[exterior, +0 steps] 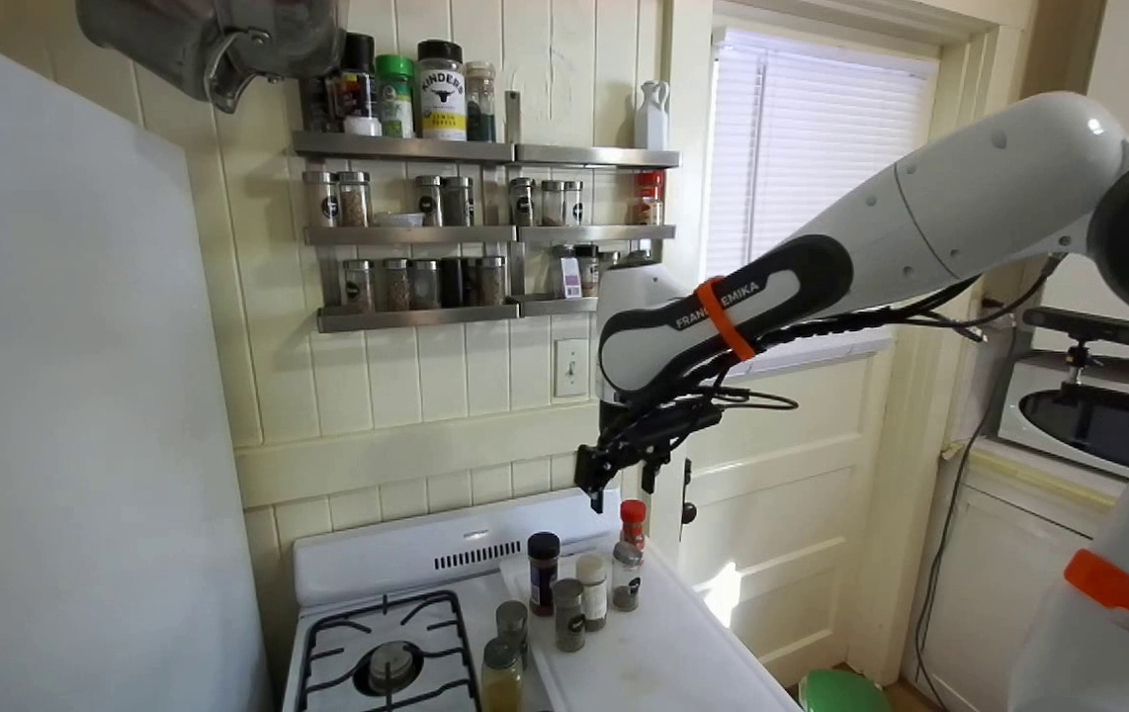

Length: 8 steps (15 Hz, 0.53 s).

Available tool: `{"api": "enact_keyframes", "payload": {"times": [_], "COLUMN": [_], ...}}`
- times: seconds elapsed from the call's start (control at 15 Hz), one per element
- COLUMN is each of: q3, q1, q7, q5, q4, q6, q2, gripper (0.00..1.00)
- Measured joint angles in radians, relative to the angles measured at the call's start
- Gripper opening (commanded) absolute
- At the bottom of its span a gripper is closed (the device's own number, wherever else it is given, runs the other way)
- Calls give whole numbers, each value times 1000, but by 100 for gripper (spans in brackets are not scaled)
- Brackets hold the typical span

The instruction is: Put the grey cap on the bottle

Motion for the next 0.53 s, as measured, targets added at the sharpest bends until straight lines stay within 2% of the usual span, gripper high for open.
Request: {"api": "enact_keyframes", "payload": {"times": [0.27, 0.53], "q3": [50, 61], "q1": [9, 9], "q7": [38, 53], "q5": [-13, -22], "q4": [-2, -18], "q6": [-103, -123], "q2": [-101, -143], "gripper": [100, 100]}}
